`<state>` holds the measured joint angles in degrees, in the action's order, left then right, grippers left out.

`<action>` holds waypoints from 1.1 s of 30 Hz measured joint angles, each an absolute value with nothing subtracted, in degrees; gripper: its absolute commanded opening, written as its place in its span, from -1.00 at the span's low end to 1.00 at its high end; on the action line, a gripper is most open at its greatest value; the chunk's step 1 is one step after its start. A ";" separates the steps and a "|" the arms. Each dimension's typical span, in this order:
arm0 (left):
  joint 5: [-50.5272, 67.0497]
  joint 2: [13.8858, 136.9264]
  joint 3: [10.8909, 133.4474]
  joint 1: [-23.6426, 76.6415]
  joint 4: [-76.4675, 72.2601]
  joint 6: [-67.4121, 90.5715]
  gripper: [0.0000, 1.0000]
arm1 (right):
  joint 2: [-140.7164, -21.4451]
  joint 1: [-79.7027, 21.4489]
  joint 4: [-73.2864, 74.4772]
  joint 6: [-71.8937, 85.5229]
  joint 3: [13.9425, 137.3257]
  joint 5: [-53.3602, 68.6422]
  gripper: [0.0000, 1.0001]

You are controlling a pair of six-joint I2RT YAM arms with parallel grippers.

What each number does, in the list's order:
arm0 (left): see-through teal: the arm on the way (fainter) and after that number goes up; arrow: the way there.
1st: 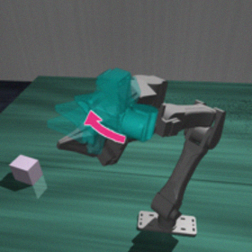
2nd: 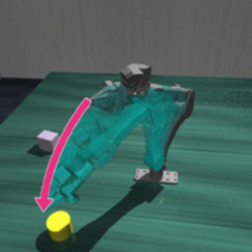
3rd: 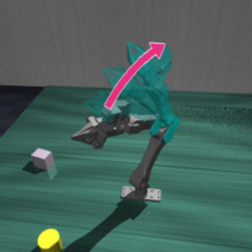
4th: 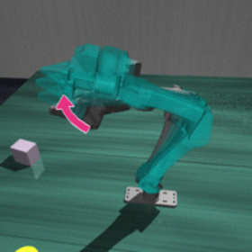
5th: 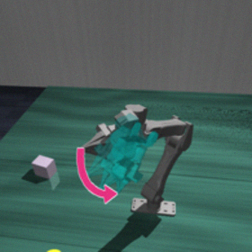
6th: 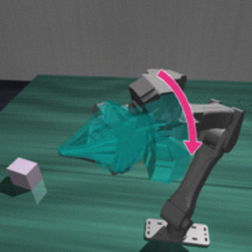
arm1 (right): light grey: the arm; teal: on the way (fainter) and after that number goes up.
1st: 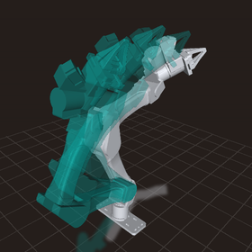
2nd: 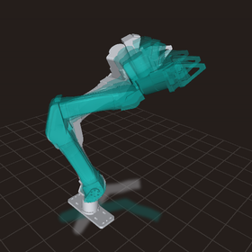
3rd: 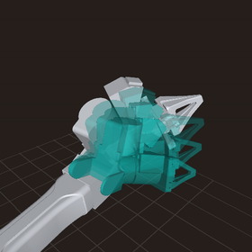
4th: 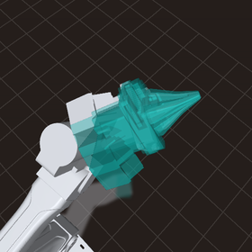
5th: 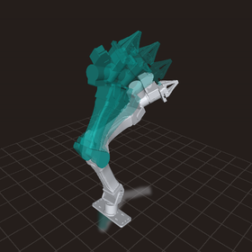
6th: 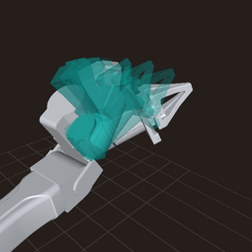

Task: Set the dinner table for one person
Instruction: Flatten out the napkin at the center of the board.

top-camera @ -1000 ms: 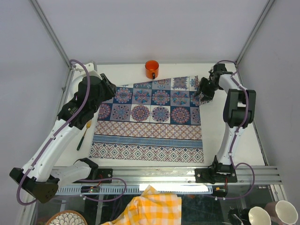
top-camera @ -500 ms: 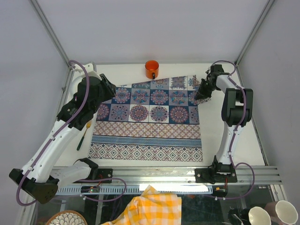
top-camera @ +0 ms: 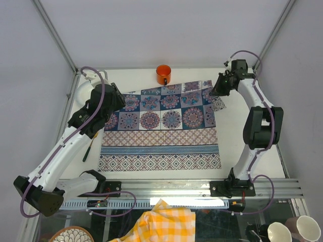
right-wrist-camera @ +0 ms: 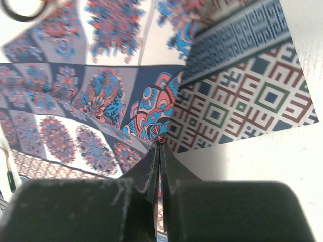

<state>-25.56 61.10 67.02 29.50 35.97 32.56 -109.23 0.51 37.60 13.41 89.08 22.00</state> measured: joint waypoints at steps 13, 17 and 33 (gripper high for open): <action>-30.68 63.46 64.55 29.47 34.81 33.56 0.17 | -99.24 0.30 41.76 13.39 92.05 21.91 -1.00; -33.26 69.10 64.73 28.34 34.02 34.30 0.24 | -98.04 0.30 44.29 13.30 93.06 21.52 -1.00; -28.88 98.19 78.28 13.39 36.51 36.34 0.36 | -93.60 2.83 50.30 11.84 94.50 19.94 -1.00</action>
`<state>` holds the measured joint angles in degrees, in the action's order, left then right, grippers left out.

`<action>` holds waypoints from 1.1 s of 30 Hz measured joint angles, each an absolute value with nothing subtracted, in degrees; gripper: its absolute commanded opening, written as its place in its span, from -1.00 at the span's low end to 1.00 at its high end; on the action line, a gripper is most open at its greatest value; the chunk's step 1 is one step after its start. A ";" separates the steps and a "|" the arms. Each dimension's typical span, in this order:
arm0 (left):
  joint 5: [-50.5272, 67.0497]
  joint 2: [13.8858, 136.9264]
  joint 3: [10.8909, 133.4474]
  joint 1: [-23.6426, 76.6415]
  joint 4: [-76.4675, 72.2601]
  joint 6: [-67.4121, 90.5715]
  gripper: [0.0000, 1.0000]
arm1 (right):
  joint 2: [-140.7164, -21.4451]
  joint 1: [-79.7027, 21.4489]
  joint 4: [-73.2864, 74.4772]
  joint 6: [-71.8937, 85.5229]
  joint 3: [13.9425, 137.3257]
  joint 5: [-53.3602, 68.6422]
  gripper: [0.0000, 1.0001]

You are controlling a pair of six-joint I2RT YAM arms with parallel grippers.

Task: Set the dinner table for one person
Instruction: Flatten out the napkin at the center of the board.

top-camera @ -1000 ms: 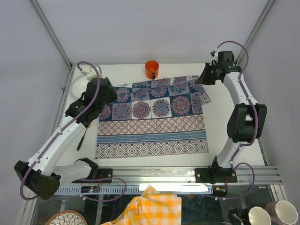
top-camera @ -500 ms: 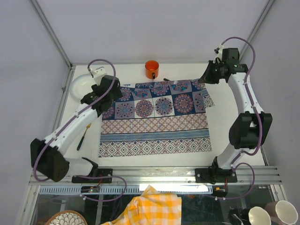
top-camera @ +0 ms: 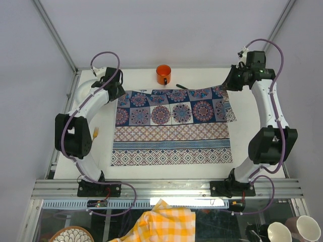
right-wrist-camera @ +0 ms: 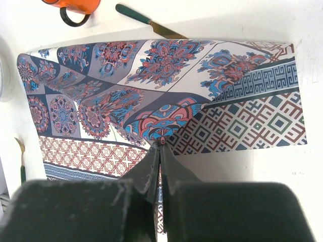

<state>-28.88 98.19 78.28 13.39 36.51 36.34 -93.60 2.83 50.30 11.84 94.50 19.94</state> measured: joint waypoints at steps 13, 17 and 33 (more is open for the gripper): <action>-16.34 114.93 87.09 11.14 35.38 31.11 0.36 | -92.29 4.38 51.20 11.20 94.48 20.08 -1.00; -15.84 115.96 87.33 11.09 35.62 30.33 0.36 | -92.29 4.78 51.44 10.98 94.48 20.14 -1.00; -13.15 119.92 89.60 10.37 29.36 24.36 0.36 | -92.29 4.99 51.79 10.94 94.48 20.60 -1.00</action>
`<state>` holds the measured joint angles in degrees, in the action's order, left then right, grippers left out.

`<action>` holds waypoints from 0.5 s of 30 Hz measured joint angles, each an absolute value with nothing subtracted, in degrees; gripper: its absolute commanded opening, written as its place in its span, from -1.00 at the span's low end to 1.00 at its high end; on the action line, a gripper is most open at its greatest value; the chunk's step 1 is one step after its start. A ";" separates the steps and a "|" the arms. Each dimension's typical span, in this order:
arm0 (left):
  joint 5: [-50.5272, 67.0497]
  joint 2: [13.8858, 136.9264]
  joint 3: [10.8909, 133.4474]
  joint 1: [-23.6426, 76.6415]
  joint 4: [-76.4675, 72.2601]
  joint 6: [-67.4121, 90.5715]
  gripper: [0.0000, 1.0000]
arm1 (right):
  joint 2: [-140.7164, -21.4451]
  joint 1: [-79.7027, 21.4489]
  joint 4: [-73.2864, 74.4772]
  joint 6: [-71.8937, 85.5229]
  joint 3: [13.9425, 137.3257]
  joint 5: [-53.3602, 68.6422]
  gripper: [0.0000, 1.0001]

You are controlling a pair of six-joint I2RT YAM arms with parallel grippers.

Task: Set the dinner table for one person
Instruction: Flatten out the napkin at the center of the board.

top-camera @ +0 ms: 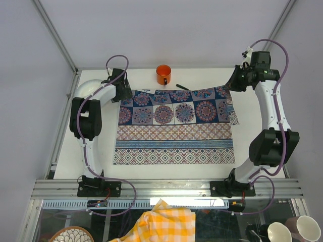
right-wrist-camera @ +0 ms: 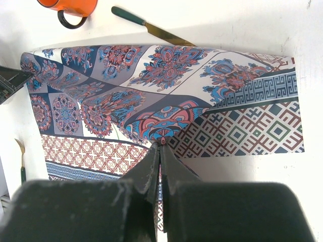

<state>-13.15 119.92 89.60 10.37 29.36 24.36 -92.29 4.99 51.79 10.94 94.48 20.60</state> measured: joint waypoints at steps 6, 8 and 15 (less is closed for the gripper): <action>-11.03 120.11 89.97 10.37 26.55 23.16 0.30 | -92.29 5.06 51.77 10.94 94.48 20.67 -1.00; -10.33 120.81 90.98 10.37 26.33 23.09 0.28 | -92.29 5.06 51.79 10.94 94.48 20.64 -1.00; -9.89 123.09 91.77 10.02 25.65 23.05 0.22 | -92.29 5.17 51.79 10.94 94.48 20.62 -1.00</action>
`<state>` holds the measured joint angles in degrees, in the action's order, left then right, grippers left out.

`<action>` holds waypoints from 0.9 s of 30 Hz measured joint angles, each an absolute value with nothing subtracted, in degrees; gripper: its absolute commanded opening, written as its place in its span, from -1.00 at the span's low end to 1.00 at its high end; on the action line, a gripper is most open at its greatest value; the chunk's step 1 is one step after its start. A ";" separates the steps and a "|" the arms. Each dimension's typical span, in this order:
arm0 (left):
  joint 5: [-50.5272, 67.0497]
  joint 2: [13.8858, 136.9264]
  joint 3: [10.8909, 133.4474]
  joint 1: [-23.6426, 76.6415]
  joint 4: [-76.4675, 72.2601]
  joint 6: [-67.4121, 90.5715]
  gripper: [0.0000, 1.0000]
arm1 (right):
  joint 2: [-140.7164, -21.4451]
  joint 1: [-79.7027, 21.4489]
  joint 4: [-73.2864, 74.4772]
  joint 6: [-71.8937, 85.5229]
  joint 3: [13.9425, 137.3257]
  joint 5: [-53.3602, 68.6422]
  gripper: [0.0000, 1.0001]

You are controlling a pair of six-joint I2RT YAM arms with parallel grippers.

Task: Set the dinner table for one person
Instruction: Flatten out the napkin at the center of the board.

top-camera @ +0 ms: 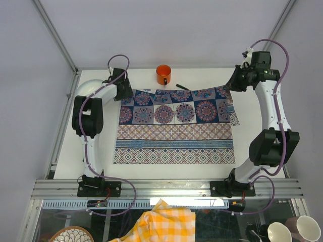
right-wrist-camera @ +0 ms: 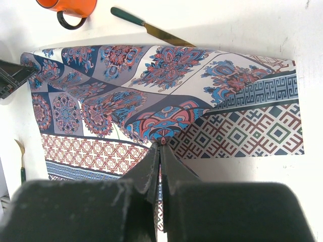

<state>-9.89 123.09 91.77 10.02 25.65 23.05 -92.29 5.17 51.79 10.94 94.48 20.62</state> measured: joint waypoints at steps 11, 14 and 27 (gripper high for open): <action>-15.14 123.70 92.66 10.02 28.21 23.05 0.25 | -92.29 5.17 51.79 10.94 94.48 20.67 -1.00; -15.42 123.90 93.23 10.02 29.12 23.07 0.24 | -92.29 5.17 51.79 10.92 94.48 20.67 -1.00; -12.29 125.32 94.56 9.52 28.97 23.11 -0.24 | -92.29 5.19 51.86 10.94 94.48 20.67 -1.00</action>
